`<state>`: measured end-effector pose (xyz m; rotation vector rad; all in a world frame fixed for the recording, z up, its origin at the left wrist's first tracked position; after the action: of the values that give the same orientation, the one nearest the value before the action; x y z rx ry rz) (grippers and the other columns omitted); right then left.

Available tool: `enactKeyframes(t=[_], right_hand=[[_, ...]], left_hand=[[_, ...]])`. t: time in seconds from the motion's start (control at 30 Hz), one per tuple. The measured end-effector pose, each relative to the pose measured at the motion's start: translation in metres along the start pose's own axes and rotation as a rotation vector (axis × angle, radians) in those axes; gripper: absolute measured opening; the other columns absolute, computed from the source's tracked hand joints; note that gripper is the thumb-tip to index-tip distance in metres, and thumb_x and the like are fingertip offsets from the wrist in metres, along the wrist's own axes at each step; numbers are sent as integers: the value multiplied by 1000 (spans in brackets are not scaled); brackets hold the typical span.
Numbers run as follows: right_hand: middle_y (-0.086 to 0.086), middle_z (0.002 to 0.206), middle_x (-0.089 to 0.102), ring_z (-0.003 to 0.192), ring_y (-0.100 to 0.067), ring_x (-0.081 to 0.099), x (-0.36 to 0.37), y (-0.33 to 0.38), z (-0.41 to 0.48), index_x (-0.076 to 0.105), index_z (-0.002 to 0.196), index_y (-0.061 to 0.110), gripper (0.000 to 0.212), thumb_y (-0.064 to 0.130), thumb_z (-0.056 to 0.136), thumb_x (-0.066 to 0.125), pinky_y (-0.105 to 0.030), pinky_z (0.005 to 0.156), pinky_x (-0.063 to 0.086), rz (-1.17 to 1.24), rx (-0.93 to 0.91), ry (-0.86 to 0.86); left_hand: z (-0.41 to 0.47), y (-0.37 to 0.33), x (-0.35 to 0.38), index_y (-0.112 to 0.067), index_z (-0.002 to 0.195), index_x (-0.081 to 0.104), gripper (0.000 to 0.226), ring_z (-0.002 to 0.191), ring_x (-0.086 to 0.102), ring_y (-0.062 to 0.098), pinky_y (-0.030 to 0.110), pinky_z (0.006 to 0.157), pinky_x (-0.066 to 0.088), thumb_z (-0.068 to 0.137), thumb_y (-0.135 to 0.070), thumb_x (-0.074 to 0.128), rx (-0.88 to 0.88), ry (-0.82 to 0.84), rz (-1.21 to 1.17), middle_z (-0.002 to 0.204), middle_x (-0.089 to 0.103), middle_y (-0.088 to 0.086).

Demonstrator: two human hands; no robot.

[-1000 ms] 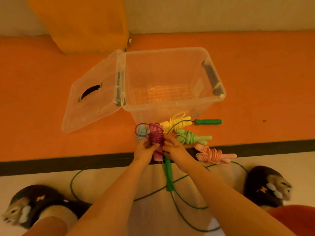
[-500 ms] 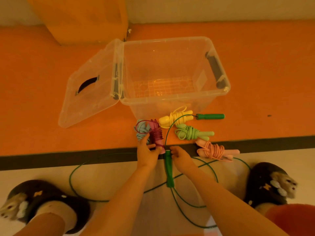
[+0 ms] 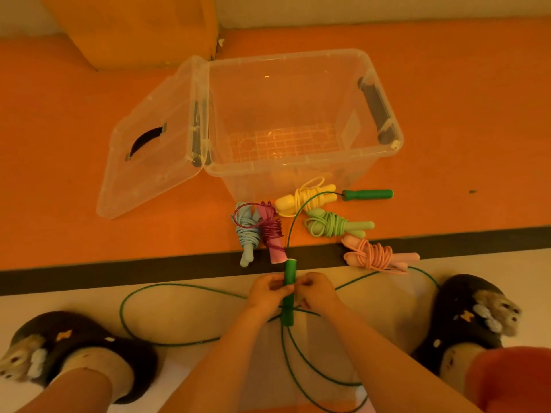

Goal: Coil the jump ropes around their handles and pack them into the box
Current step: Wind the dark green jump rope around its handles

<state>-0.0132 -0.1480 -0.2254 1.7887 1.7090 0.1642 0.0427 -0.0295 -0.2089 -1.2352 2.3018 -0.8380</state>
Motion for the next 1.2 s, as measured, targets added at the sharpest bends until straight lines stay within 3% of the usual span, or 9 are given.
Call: enactKeyframes(t=[0.1,0.23,0.3,0.43,0.53,0.63,0.77,0.93,1.2], right_hand=[[-9,70,59,39,-8,55,0,8,-11,47,85,11,18,-1,88,60,-20,42,47,337,1,92],[-12,86,69,65,-19,65,-7,24,-27,59,103,5,26,-9,81,59,-27,61,53,515,-41,296],[-17,84,70,74,-25,68,-15,31,-30,67,98,3,31,-15,78,53,-29,68,54,522,-37,329],[-15,77,65,48,-10,61,-90,56,-11,61,79,10,28,-9,89,43,-22,50,50,296,-187,-123],[-5,84,60,67,-12,55,-149,82,-8,61,88,11,16,-1,89,51,-20,56,43,126,-348,-423],[-8,113,62,99,-21,56,-167,104,8,63,112,9,26,1,89,55,-28,82,46,-56,-471,-433],[-17,137,48,127,-34,42,-142,130,27,49,136,13,52,-1,87,57,-38,106,30,-424,-651,-321],[-15,150,28,138,-35,22,-119,132,48,33,145,31,64,14,89,58,-46,111,25,-708,-546,-314],[-14,147,33,135,-32,28,-125,160,30,49,129,18,36,14,94,50,-41,104,31,-799,-492,-480]], left_hand=[[1,-2,-2,6,116,59,32,94,63,26,26,72,55,85,6,65,-20,-8,-110,109,63,19],[-4,-18,6,-3,113,62,33,77,63,18,21,59,56,82,-3,72,-20,56,-147,96,60,13],[-4,-29,10,-8,109,64,28,69,59,15,20,55,53,83,-6,72,15,70,-81,86,55,9],[-2,-56,19,0,115,61,27,50,53,11,23,52,55,89,-4,65,74,62,-132,70,51,7],[-4,-81,28,0,116,58,26,63,66,14,24,63,59,90,4,59,108,111,-254,76,62,13],[0,-96,36,-5,118,59,29,87,71,26,29,73,59,92,2,49,71,153,-411,98,70,21],[0,-99,47,-12,106,55,17,86,71,32,37,75,60,100,-26,49,-27,165,-559,95,70,25],[-8,-83,66,-11,96,51,15,84,70,37,42,81,59,89,-11,64,-82,297,-482,81,69,18],[-18,-57,68,-6,119,35,42,87,70,33,44,86,55,87,6,59,-199,331,-468,96,69,26]])
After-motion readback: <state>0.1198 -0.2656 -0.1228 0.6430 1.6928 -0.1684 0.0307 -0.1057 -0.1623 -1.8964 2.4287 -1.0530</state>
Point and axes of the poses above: each hand's wrist, its own z-axis towards the middle knuckle, its own x-axis out of the palm, y = z × x, the point moved 10 cm from there along z, towards the middle knuckle
